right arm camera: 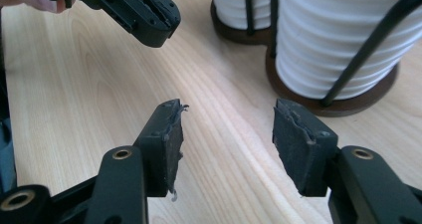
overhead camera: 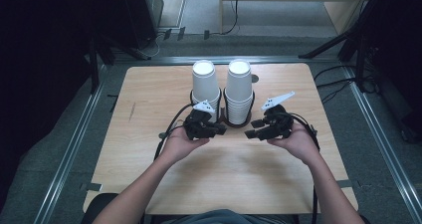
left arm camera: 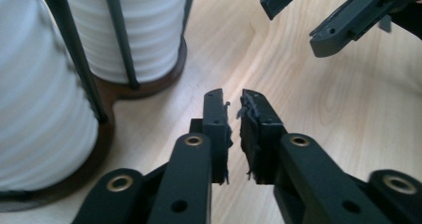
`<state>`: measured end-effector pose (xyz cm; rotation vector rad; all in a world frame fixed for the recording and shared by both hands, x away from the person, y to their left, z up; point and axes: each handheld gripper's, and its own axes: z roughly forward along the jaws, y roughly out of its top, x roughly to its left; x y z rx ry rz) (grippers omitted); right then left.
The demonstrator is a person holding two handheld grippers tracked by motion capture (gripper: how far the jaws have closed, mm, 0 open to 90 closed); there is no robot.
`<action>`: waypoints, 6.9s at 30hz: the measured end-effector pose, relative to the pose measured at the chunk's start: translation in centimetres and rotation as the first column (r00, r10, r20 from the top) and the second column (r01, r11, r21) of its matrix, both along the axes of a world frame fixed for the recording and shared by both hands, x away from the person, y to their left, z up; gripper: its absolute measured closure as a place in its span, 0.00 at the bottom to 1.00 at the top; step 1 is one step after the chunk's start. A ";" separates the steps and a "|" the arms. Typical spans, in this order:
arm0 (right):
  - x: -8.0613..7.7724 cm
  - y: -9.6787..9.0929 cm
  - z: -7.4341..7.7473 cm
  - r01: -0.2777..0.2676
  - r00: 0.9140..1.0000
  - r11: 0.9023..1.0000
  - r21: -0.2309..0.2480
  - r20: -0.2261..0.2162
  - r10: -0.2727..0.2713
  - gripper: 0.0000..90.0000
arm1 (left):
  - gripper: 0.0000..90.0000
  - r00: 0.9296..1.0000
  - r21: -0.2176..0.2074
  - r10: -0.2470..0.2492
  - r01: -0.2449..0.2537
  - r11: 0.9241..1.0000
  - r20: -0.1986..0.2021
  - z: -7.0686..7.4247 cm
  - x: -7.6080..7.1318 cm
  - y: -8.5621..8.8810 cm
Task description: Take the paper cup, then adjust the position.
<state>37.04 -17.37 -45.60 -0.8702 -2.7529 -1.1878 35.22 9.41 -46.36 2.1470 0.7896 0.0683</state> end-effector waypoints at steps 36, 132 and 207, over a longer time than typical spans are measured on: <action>5.2 0.5 7.8 0.057 0.992 0.998 -0.034 0.117 -0.053 0.39 | 1.00 0.982 0.084 0.187 -0.189 0.978 0.026 3.6 3.9 -3.9; 3.1 0.9 21.5 0.064 0.980 0.989 -0.130 0.195 -0.038 0.28 | 0.75 0.990 0.081 0.140 -0.140 0.987 0.012 4.0 3.7 -3.5; -2.2 2.0 0.5 -0.191 0.979 0.981 0.046 0.089 0.186 0.28 | 0.00 0.954 0.031 -0.298 0.299 0.954 -0.026 -2.2 -1.3 1.4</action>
